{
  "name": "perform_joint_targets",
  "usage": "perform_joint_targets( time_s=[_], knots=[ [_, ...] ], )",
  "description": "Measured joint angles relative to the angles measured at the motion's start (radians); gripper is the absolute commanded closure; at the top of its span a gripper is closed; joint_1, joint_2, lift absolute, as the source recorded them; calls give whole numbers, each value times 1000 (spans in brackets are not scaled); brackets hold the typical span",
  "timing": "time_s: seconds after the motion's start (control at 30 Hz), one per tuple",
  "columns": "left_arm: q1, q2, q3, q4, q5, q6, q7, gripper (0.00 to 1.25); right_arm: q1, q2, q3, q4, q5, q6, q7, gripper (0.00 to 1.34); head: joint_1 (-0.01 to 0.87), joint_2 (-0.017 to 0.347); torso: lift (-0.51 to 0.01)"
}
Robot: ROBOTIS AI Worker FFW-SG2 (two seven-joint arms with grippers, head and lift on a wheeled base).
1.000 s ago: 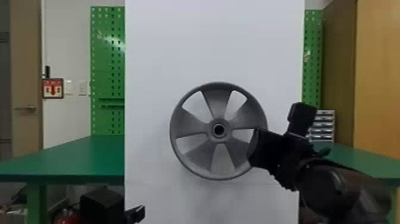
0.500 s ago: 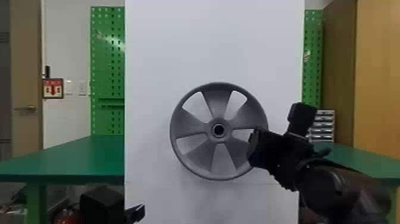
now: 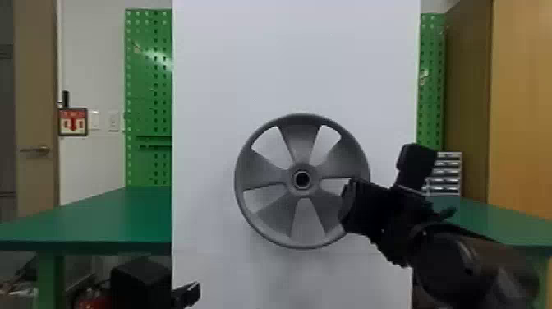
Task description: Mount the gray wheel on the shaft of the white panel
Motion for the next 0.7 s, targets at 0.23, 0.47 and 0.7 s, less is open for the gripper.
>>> perform_joint_targets(
  time_s=[0.23, 0.47, 0.7],
  knots=[
    [3, -1, 2, 0, 0, 0, 0, 130, 74, -2, 25, -125, 52, 0, 0, -2, 37, 38, -488],
    [6, -3, 5, 0, 2, 0, 0, 130, 175, -8, 57, -230, 103, -14, 21, -2, 37, 38, -488],
    [9, -7, 9, 0, 5, 0, -1, 130, 294, -18, 60, -271, 178, -69, 146, -2, 37, 38, -488]
  ],
)
